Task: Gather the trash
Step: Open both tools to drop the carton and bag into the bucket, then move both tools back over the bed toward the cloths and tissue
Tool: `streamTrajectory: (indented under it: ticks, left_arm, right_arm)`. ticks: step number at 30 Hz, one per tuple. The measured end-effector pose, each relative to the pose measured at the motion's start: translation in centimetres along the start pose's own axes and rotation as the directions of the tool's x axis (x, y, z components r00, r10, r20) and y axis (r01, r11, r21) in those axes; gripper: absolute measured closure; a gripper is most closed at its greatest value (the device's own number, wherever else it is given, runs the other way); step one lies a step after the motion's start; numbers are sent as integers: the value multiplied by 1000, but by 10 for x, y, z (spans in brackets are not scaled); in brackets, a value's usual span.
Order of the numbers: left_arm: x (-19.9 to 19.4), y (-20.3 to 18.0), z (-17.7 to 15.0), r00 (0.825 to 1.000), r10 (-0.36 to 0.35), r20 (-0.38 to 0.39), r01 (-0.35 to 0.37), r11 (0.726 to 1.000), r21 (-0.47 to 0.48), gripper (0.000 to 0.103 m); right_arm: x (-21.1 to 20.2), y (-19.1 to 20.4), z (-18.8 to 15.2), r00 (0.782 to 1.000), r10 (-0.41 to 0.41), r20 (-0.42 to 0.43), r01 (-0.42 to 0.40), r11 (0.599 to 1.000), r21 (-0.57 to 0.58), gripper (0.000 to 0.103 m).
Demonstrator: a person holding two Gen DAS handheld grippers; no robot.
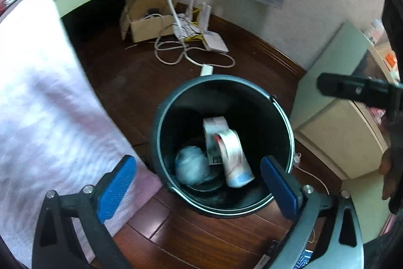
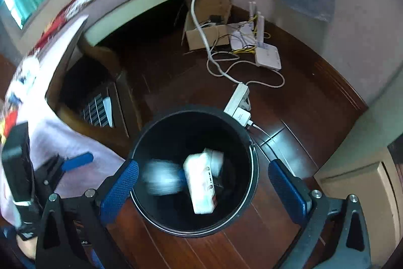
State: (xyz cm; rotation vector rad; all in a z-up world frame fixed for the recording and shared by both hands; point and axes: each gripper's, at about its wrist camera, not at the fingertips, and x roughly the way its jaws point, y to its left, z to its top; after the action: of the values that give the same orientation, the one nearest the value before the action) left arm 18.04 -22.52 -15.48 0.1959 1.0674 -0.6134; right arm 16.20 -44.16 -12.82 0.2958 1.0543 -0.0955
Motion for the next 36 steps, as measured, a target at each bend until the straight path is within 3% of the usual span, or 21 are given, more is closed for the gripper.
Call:
streamTrajectory:
  ticks: [8,15,19,25,36]
  left_arm:
    - [-37,-1,0,996,46,75,-47,999,5,3]
    - [-77,-6,1,987,76,140,-81,996,29,2]
    - [-94,-3,1,981,100,169,-107,994,29,2]
    - [-119,13,3,965,147,215,-150,989,-5,2]
    - [-171,85,-13,922,277,271,-252,960,-126,2]
  right_arm:
    - [-28,-18,-4,997,-62,43,57,993,101,0]
    - [-59,-7,-7,993,-65,95,58,995,77,0]
    - [-74,13,-6,988,-85,128,84,996,11,0]
    - [-90,46,6,985,-53,163,60,997,-39,0]
    - [-91,156,26,978,58,202,-17,980,-197,0]
